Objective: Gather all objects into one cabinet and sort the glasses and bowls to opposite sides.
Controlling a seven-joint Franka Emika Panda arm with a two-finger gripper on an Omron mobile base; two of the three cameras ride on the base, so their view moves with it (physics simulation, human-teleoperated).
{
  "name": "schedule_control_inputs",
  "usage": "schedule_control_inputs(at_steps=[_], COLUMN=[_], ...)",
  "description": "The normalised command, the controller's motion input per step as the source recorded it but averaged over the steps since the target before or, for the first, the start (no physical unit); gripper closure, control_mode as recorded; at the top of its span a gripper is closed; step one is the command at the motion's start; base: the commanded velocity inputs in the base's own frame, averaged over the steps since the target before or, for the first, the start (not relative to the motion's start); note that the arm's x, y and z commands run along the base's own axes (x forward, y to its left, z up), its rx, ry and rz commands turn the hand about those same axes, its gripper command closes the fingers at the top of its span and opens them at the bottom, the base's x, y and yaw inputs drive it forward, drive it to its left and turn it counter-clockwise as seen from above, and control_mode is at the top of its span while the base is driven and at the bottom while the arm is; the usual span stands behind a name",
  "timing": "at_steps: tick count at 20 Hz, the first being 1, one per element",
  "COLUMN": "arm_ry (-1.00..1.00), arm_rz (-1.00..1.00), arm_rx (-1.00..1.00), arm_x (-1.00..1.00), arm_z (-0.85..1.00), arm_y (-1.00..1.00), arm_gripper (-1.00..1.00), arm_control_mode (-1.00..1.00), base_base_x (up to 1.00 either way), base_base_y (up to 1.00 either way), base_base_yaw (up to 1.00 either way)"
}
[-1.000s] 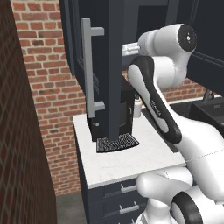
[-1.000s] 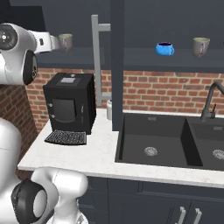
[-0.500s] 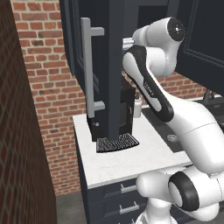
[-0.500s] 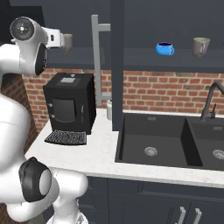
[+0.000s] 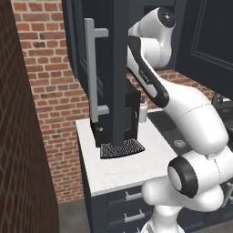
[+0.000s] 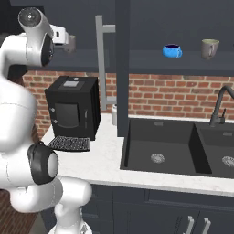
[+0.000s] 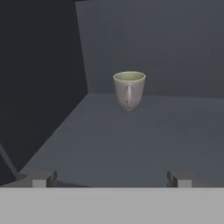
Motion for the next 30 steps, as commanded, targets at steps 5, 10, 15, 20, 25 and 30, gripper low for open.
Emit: schedule_control_inputs(at_steps=[5,10,15,20,25,30], arm_ry=[0.00,-0.01,-0.03,0.00,0.00,0.00], arm_rz=[0.00,0.00,0.00,0.00,0.00,0.00], arm_rx=[0.00,0.00,0.00,0.00,0.00,0.00], arm_x=[0.24,0.44,0.38,0.37,0.35,0.30], arm_z=[-0.02,-0.15,-0.12,-0.11,-0.16,-0.01], arm_y=[0.00,0.00,0.00,0.01,0.07,0.14], arm_gripper=[-1.00,-1.00,-1.00,-1.00,-1.00,-1.00], arm_control_mode=[-1.00,-1.00,-1.00,-1.00,-1.00,-1.00], base_base_x=[0.00,0.00,0.00,0.00,0.00,0.00], base_base_y=[0.00,0.00,0.00,0.00,0.00,0.00], base_base_yaw=[0.00,0.00,0.00,0.00,0.00,0.00])
